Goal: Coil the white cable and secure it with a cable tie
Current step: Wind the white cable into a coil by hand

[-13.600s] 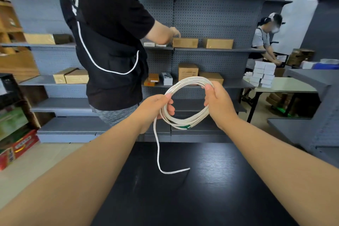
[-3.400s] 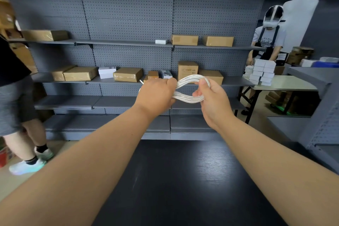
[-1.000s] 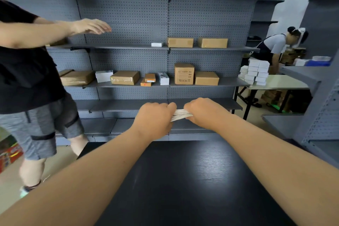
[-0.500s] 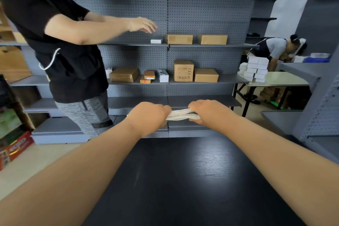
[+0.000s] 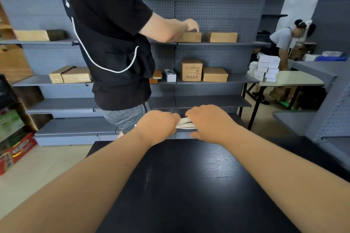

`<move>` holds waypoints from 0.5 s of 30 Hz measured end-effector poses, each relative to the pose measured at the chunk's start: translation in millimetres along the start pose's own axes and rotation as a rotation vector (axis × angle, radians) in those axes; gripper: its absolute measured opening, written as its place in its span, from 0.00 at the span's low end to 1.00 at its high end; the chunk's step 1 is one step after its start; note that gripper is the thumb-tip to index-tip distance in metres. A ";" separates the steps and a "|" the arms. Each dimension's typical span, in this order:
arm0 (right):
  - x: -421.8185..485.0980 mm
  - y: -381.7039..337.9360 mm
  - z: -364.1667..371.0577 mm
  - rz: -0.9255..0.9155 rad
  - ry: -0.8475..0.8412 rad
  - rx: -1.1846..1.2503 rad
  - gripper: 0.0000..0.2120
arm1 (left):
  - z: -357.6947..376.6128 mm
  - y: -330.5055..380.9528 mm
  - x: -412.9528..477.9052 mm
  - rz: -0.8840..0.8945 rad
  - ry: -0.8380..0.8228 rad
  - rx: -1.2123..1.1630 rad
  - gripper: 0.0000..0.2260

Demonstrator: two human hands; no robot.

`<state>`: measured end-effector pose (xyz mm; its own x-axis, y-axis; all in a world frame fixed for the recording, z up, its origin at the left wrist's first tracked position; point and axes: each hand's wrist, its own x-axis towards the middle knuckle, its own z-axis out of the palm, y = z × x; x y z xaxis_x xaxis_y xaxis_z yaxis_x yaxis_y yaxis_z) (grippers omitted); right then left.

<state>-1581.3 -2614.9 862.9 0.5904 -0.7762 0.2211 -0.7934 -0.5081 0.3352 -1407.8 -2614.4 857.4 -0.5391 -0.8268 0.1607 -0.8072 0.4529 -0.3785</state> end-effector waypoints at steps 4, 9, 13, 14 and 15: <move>0.3 -8.7 9.0 -0.003 -0.051 0.054 0.15 | 10.1 -0.3 -3.2 0.023 0.020 -0.024 0.10; -1.5 -9.2 18.0 -0.002 -0.049 0.057 0.09 | 27.8 4.5 -8.7 0.040 0.279 -0.118 0.11; -11.1 -8.9 30.2 0.036 -0.042 0.046 0.05 | 35.6 9.0 -8.6 0.114 0.338 -0.091 0.10; -14.9 -8.7 32.9 0.048 -0.048 0.054 0.05 | 39.1 11.6 -7.2 0.136 0.342 -0.082 0.11; -18.8 -8.3 35.3 0.061 -0.054 0.067 0.06 | 42.0 15.1 -5.9 0.162 0.339 -0.065 0.11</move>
<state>-1591.0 -2609.2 823.6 0.5335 -0.8243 0.1894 -0.8368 -0.4818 0.2602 -1406.7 -2616.7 812.5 -0.7010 -0.5901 0.4005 -0.7128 0.5978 -0.3669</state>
